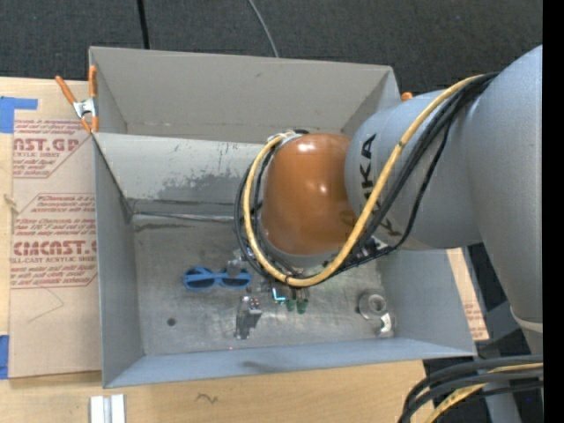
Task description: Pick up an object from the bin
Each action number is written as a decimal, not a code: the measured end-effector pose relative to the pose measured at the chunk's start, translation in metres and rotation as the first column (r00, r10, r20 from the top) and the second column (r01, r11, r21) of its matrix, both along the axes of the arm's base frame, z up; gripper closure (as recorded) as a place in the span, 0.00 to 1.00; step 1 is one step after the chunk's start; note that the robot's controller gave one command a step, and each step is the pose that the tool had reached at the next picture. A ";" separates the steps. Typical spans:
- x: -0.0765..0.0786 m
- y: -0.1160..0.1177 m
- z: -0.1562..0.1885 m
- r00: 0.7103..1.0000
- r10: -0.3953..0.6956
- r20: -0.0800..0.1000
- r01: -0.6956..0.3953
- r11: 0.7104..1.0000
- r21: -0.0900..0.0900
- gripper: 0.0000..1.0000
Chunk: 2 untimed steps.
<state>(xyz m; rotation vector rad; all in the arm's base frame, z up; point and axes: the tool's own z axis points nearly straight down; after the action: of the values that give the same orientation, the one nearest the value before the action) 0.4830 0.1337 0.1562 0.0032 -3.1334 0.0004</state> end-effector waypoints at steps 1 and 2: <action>0.048 -0.027 -0.079 1.000 -0.003 0.005 0.003 1.000 -0.001 0.00; 0.048 -0.025 -0.075 1.000 -0.002 0.008 0.002 1.000 0.002 1.00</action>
Offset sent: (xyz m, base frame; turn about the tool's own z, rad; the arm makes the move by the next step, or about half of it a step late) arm 0.0483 -0.0254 -0.0746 0.0012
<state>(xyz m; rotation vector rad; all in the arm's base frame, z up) 0.5313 0.1088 0.0812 0.0008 -3.1415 -0.0019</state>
